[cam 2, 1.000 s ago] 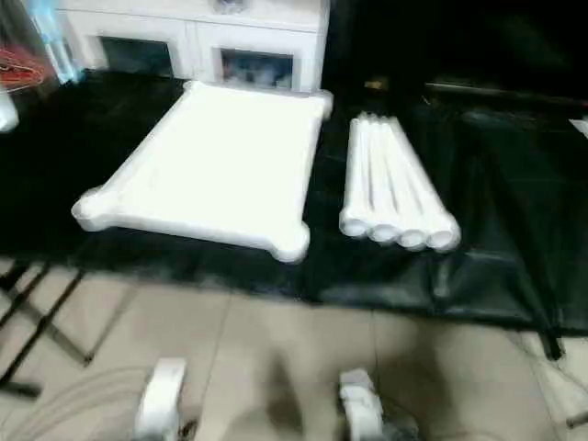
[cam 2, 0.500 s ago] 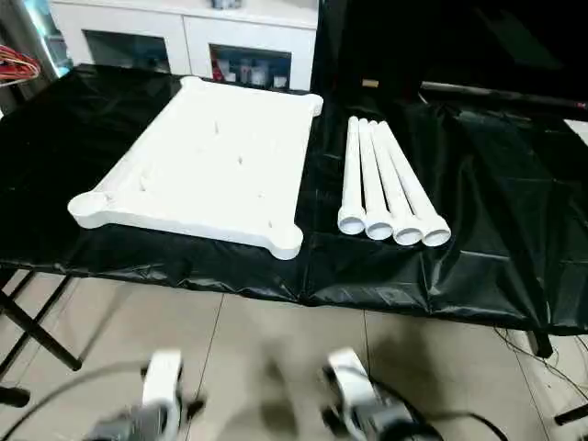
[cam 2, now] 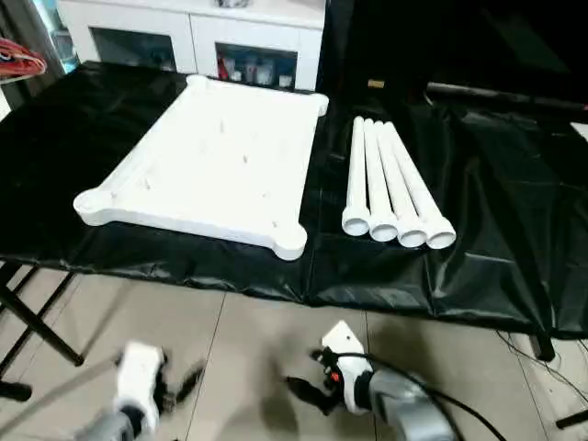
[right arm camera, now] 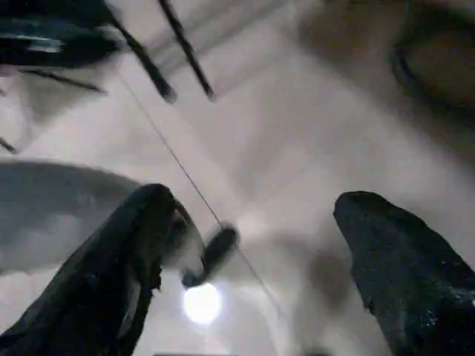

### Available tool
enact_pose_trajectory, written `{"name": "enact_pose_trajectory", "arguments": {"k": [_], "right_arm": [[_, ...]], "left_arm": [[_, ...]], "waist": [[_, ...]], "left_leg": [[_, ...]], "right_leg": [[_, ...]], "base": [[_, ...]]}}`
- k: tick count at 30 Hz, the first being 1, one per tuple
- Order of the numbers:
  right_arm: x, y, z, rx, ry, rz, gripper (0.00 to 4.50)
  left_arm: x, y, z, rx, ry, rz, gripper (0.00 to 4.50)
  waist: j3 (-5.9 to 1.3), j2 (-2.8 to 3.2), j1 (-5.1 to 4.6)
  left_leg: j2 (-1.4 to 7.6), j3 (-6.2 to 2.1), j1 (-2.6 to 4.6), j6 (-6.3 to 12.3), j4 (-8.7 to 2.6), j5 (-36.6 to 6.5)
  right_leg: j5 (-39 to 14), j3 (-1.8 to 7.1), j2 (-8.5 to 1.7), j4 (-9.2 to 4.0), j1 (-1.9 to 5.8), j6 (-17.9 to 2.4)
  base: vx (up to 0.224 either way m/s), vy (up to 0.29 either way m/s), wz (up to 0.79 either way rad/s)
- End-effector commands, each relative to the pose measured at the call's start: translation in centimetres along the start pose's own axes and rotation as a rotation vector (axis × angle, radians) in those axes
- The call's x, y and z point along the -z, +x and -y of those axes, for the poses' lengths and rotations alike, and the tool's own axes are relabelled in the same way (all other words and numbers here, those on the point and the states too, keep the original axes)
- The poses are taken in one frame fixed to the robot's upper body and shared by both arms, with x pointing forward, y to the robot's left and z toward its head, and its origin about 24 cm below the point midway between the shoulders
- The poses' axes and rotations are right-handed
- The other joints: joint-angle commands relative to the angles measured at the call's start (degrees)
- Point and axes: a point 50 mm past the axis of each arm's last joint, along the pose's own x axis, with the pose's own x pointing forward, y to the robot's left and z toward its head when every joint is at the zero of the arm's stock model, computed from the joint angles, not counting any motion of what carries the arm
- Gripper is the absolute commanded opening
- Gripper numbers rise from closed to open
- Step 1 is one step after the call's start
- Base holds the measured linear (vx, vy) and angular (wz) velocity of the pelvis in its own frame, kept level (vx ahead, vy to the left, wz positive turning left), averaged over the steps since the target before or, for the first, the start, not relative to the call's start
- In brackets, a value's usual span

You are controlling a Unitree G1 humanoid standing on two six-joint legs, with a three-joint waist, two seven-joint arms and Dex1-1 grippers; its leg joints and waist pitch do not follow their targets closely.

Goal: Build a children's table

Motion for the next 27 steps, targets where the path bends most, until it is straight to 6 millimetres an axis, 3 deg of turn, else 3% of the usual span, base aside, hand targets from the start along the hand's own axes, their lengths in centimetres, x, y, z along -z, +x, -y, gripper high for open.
{"name": "enact_pose_trajectory", "arguments": {"k": [1, 5, 6, 8, 9, 11, 12, 13, 15, 16, 17, 18, 19, 20, 22, 26, 27], "right_arm": [[-2.2, -0.7, -0.7, -0.072, -0.047, 0.066, 3.91], [-5.5, -2.5, -2.6, -0.172, -0.115, 0.148, 3.91], [-7.2, -3.1, -2.9, -0.193, -0.131, 0.198, 3.91], [-7.7, -3.3, -3.1, -0.196, -0.136, 0.213, 3.91], [-9.8, -3.4, -2.9, -0.167, -0.144, 0.274, 3.91], [-11.9, -3.4, -2.4, -0.121, -0.149, 0.343, 3.91], [-13.2, -3.3, -2.0, -0.101, -0.139, 0.383, 3.91], [-14.2, -3.2, -1.9, -0.089, -0.130, 0.411, 3.91], [-16.5, -2.8, -1.1, -0.025, -0.124, 0.486, 3.91], [-16.5, -2.8, -1.1, -0.025, -0.124, 0.486, 3.91], [-17.3, -2.6, -0.8, 0.002, -0.111, 0.509, 3.91], [-18.3, -2.1, 0.1, 0.073, -0.076, 0.538, 3.91], [-19.2, -1.7, 0.9, 0.133, -0.042, 0.557, 3.91], [-19.8, -1.3, 1.8, 0.201, -0.007, 0.570, 3.91], [-20.2, -0.9, 2.7, 0.274, 0.032, 0.584, 3.91], [-20.4, 0.3, 4.4, 0.401, 0.087, 0.546, 3.91], [-20.3, 0.7, 4.8, 0.440, 0.090, 0.536, 3.91]], "left_arm": [[-1.6, -0.5, 0.4, 0.029, 0.022, 0.042, 3.63], [-5.3, -2.3, 1.1, 0.045, 0.051, 0.147, 3.63], [-7.2, -2.7, 1.1, 0.027, 0.041, 0.209, 3.63], [-7.8, -2.9, 1.1, 0.020, 0.036, 0.227, 3.63], [-10.2, -2.9, 0.8, -0.024, 0.051, 0.300, 3.63], [-12.7, -2.7, 0.2, -0.072, 0.050, 0.375, 3.63], [-14.3, -2.3, -0.2, -0.099, 0.048, 0.421, 3.63], [-15.5, -2.0, -0.6, -0.122, 0.048, 0.453, 3.63], [-18.0, -1.0, -2.0, -0.214, 0.045, 0.490, 3.63], [-18.0, -1.0, -2.0, -0.214, 0.045, 0.490, 3.63], [-18.9, -0.5, -2.6, -0.246, 0.033, 0.485, 3.63], [-19.8, 0.4, -3.5, -0.294, 0.031, 0.450, 3.63], [-20.6, 0.9, -4.4, -0.355, 0.033, 0.431, 3.63], [-21.4, 1.2, -5.3, -0.414, 0.018, 0.434, 3.63], [-22.1, 1.5, -6.2, -0.474, -0.073, 0.447, 3.63], [-23.7, 2.3, -6.9, -0.546, -0.071, 0.437, 3.63], [-23.9, 2.5, -7.2, -0.601, -0.097, 0.412, 3.63]], "waist": [[-1.61, -0.08, 0.08], [-1.44, -0.01, 0.01], [-1.43, -0.14, 0.02], [-1.44, -0.33, 0.12], [-1.43, -0.68, -0.07], [-1.63, -1.04, -0.08], [-1.76, -1.55, -0.16], [-1.61, -1.01, -0.05], [-1.92, -2.29, -0.04], [-1.84, -1.95, -0.05], [-2.36, -1.75, 0.08], [-2.56, -2.26, -0.02], [-2.60, -2.06, -0.31], [-3.05, -2.17, -0.31], [-3.21, -2.16, 0.00], [-3.77, -2.50, 0.65], [-3.71, -3.15, 0.83]], "left_leg": [[2.81, -1.33, 0.41, 1.60, -4.83, -23.7], [2.68, -1.32, 0.40, 1.05, -4.94, -22.9], [2.62, -1.28, 0.53, 0.84, -4.86, -23.0], [2.45, -1.27, 0.57, 0.57, -4.75, -22.7], [2.27, -1.17, 0.52, 0.44, -4.63, -22.0], [1.96, -1.21, 0.56, -0.05, -4.46, -20.3], [1.76, -1.15, 0.59, -0.22, -4.14, -18.7], [1.62, -1.20, 0.54, -0.74, -4.22, -18.1], [1.58, -1.09, 0.58, -1.02, -3.92, -16.6], [1.44, -1.10, 0.57, -1.43, -4.00, -16.3], [1.40, -1.21, 0.71, -1.80, -3.73, -14.5], [1.28, -1.10, 0.74, -2.15, -3.53, -12.2], [0.72, -1.01, 0.72, -2.49, -3.37, -11.1], [0.57, -1.13, 0.71, -2.74, -3.04, -9.4], [0.49, -0.87, 0.70, -3.02, -2.45, -4.3], [0.20, -0.63, 0.52, -1.19, -1.76, 1.3], [0.22, -0.51, 0.48, -0.69, -1.72, 1.7]], "right_leg": [[-18.2, 2.43, -2.10, -4.67, 1.21, -7.4], [-18.1, 2.63, -1.64, -4.73, 1.02, -6.6], [-18.6, 2.75, -1.51, -4.74, 0.75, -6.6], [-19.5, 3.03, -1.40, -4.71, 0.65, -6.3], [-19.5, 3.03, -1.14, -4.73, 0.51, -6.0], [-19.5, 3.11, -1.02, -4.41, 0.45, -5.7], [-18.2, 3.16, -0.92, -4.19, 0.29, -5.9], [-17.7, 3.20, -0.80, -4.00, 0.20, -5.8], [-15.5, 3.08, -0.70, -3.78, 0.30, -5.1], [-15.3, 3.12, -0.66, -3.47, 0.26, -5.0], [-12.5, 3.08, -0.73, -3.18, 0.44, -5.0], [-9.0, 3.01, -0.52, -2.73, 0.50, -5.3], [-7.4, 3.02, -0.21, -2.34, 0.25, -5.8], [-5.8, 2.98, -0.31, -1.95, 0.52, -5.9], [2.9, 2.98, -0.12, -1.11, 0.64, -7.9], [11.5, 2.92, -0.01, -0.31, 1.35, -9.5], [11.9, 2.86, -0.03, -0.34, 1.36, -9.8]], "base": [[0.000, 0.000, 0.00], [0.000, 0.000, 0.00], [0.000, 0.000, 0.00], [0.000, 0.000, 0.00], [0.000, 0.000, 0.00], [0.000, 0.000, 0.00], [0.000, 0.000, 0.00], [0.000, 0.000, 0.00], [0.000, 0.000, 0.00], [0.000, 0.000, 0.00], [0.000, 0.000, 0.00], [0.000, 0.000, 0.00], [0.000, 0.000, 0.00], [0.000, 0.000, 0.00], [0.000, 0.000, 0.00], [0.000, 0.000, 0.00], [0.000, 0.000, 0.00]]}}
